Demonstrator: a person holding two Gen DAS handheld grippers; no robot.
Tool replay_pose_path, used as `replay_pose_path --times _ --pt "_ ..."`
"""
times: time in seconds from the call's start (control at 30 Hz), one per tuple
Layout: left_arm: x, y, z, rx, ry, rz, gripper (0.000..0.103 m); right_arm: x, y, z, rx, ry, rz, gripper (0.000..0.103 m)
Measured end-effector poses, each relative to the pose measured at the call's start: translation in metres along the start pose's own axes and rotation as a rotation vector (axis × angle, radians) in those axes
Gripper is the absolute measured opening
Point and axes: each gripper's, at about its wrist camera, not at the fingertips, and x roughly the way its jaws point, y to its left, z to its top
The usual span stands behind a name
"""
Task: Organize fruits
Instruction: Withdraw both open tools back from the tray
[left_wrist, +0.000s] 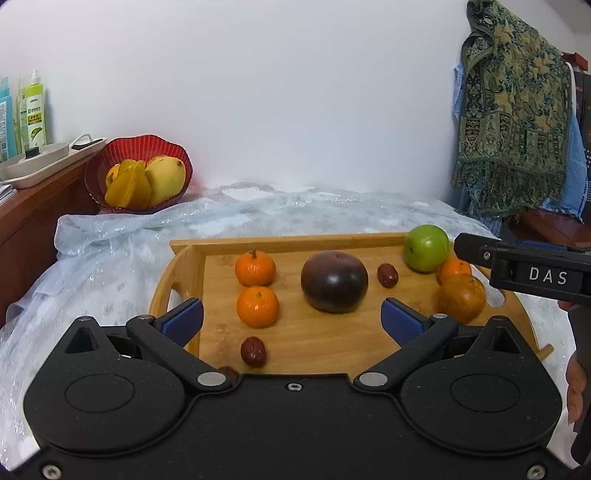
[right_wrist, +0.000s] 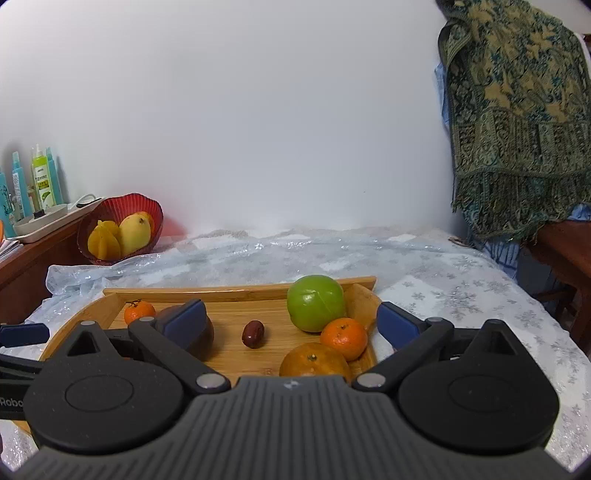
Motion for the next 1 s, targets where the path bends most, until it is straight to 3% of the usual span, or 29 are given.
replay_pose_path --times 1.0 --pt "-0.042 0.005 -0.05 -0.028 0.006 0.019 0.102 -0.056 0.002 -0.068 0.058 0.011 -0.045 0.103"
